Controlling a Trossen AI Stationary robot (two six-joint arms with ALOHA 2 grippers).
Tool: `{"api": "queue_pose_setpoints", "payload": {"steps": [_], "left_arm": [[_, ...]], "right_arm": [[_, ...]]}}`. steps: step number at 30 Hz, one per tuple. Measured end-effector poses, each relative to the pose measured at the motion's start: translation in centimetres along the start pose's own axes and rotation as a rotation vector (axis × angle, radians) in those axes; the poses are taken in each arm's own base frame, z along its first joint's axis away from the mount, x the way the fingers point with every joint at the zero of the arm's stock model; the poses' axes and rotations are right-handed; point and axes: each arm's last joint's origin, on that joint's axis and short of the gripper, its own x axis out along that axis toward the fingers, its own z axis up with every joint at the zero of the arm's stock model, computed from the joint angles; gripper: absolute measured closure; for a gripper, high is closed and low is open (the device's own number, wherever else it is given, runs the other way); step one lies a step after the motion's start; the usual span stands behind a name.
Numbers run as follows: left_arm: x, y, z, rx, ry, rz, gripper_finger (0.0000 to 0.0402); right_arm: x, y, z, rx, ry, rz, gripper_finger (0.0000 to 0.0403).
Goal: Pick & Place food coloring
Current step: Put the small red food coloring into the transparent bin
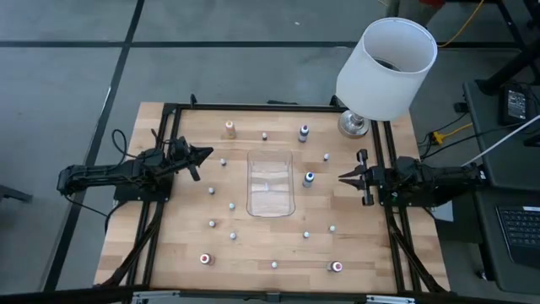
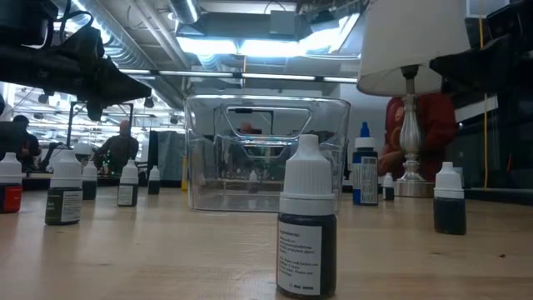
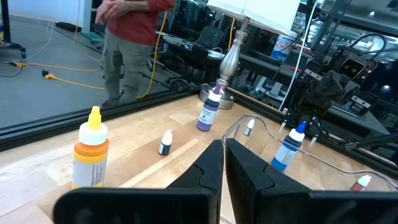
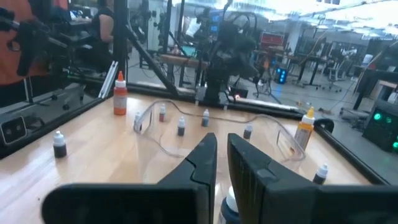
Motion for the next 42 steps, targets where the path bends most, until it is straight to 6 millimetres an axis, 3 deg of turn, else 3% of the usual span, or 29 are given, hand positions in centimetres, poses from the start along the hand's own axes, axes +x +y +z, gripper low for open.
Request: {"api": "queue_pose_setpoints", "payload": {"steps": [12,24,28,32,37,42], "left_arm": [[0.0,0.0,0.0,0.0,0.0,0.0,0.0387],[0.0,0.0,0.5,-0.019,-0.062,0.026,0.0386],[-0.1,-0.1,1.0,-0.042,-0.113,0.024,0.0386],[-0.1,-0.4,1.6,-0.112,-0.164,-0.032,0.0386],[-0.2,-0.6,1.9,-0.129,-0.193,-0.055,0.0385],[-0.2,-0.5,1.9,-0.131,-0.188,-0.051,0.0384]], "right_arm": [[-0.3,-0.6,2.2,0.161,-0.23,-0.09,0.0359],[-0.3,-0.8,2.3,0.25,-0.24,-0.171,0.0359],[-0.5,-1.1,3.6,0.25,-0.241,-0.176,0.0359],[-0.7,-1.4,5.8,0.24,-0.095,-0.175,0.0359],[-0.5,-2.4,9.8,0.321,0.172,-0.289,0.0358],[1.4,-2.9,13.0,0.342,0.476,-0.308,0.0353]]}}
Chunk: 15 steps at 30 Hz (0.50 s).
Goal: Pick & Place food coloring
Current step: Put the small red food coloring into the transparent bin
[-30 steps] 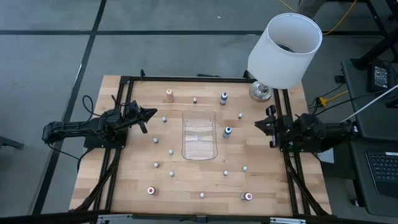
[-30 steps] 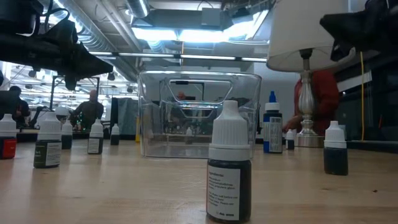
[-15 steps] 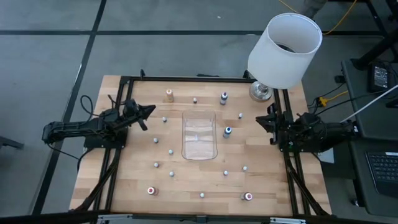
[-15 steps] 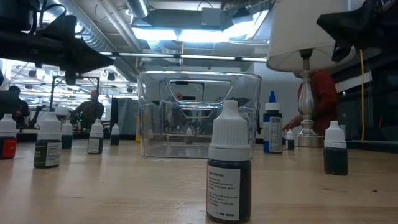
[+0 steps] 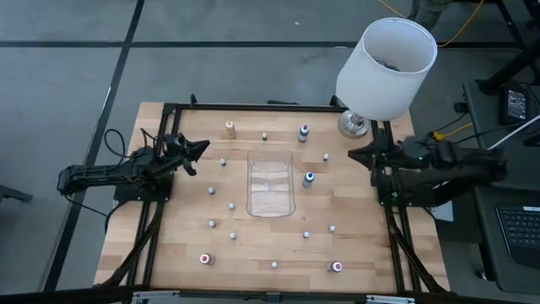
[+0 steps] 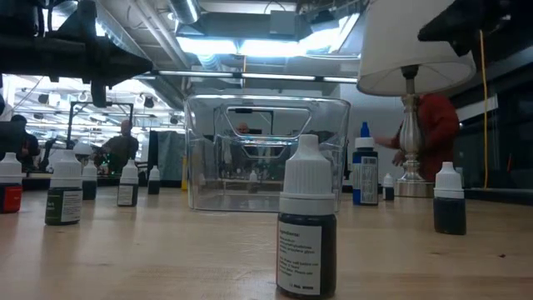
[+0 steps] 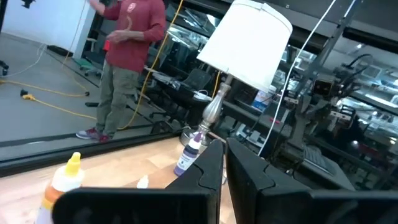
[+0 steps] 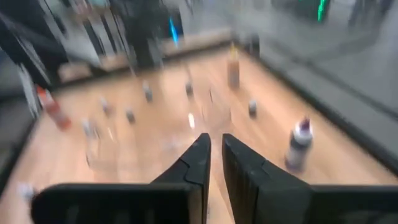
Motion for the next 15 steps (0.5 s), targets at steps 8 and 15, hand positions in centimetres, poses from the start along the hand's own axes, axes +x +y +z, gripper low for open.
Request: {"api": "queue_pose_setpoints", "payload": {"steps": [8,15], "left_arm": [[0.0,0.2,0.0,0.014,-0.021,0.053,0.0384],[0.0,0.2,0.0,0.015,-0.02,0.059,0.0384]], "right_arm": [[2.9,1.9,3.4,-0.121,0.295,-0.056,0.0296],[6.9,1.4,3.6,-0.025,0.46,-0.146,0.0259]]}}
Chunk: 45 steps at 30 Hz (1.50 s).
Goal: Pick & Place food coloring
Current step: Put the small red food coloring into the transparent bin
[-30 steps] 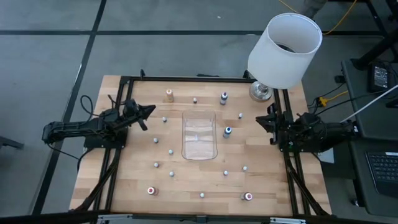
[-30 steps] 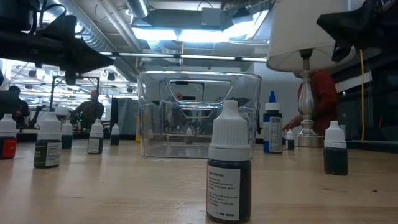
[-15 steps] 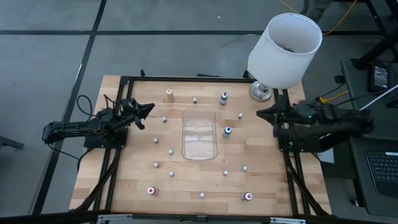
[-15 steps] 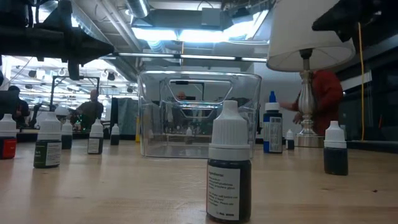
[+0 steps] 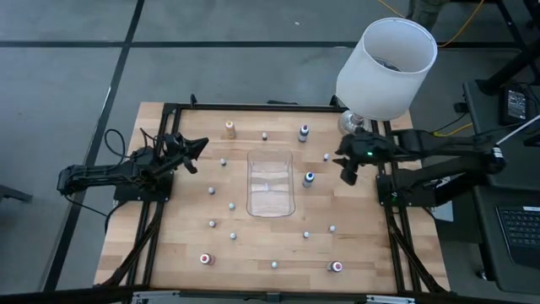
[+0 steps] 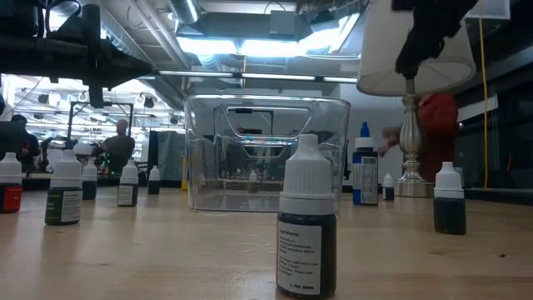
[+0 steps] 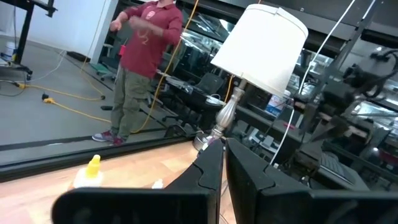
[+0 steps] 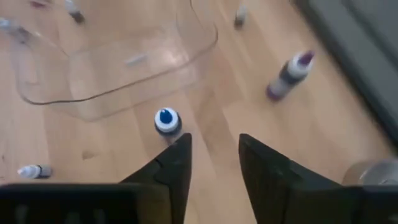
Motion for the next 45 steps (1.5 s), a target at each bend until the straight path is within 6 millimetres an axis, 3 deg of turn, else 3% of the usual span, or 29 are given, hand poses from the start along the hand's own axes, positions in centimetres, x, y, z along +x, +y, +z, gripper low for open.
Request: {"api": "queue_pose_setpoints", "payload": {"steps": [12,30,45], "left_arm": [[0.0,0.0,-0.1,0.006,0.014,-0.015,0.0384],[0.0,0.0,-0.4,-0.009,0.047,-0.02,0.0384],[0.0,0.0,-0.4,-0.017,0.047,-0.02,0.0384]], "right_arm": [[7.6,-2.8,0.8,0.324,0.336,-0.089,0.017],[15.0,-5.5,0.0,0.291,0.543,-0.245,0.0167],[18.6,-6.9,-0.6,0.276,0.587,-0.263,0.0178]]}}
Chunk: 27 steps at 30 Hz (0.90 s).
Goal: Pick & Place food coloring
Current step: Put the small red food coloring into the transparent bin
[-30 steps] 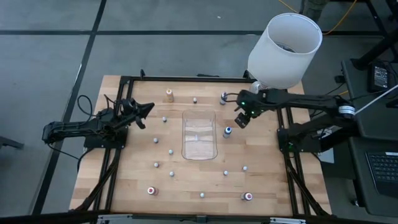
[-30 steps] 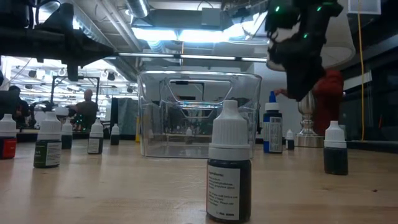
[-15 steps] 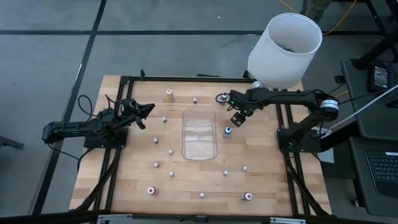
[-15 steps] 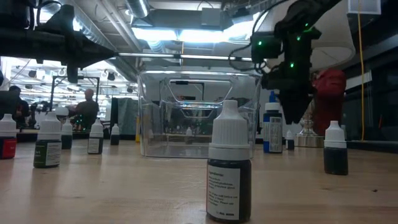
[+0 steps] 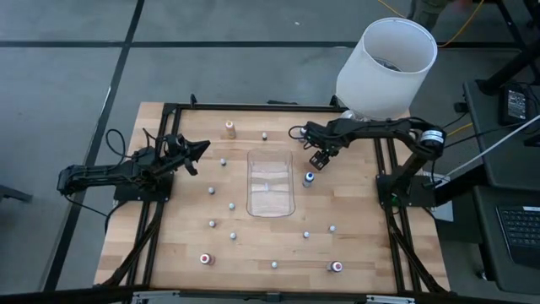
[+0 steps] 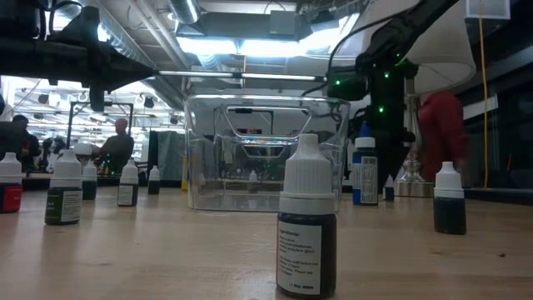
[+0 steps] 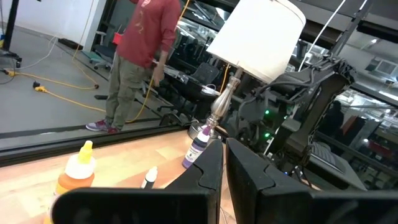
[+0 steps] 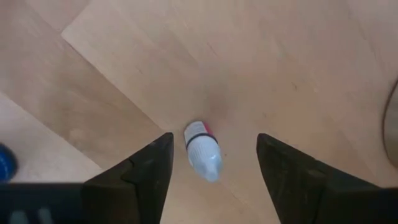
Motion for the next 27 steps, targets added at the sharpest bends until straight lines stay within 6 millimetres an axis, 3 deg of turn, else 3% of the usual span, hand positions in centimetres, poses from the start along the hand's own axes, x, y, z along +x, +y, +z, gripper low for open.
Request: {"api": "queue_pose_setpoints", "payload": {"steps": [17,27], "left_arm": [[0.0,0.0,0.0,0.0,0.0,0.0,0.0384],[0.0,0.0,0.0,0.0,0.0,0.0,0.0384]], "right_arm": [[0.12,0.05,-0.04,-0.001,0.012,0.009,0.0318],[-0.37,0.23,-0.26,-0.009,0.007,0.029,0.0327]]}}
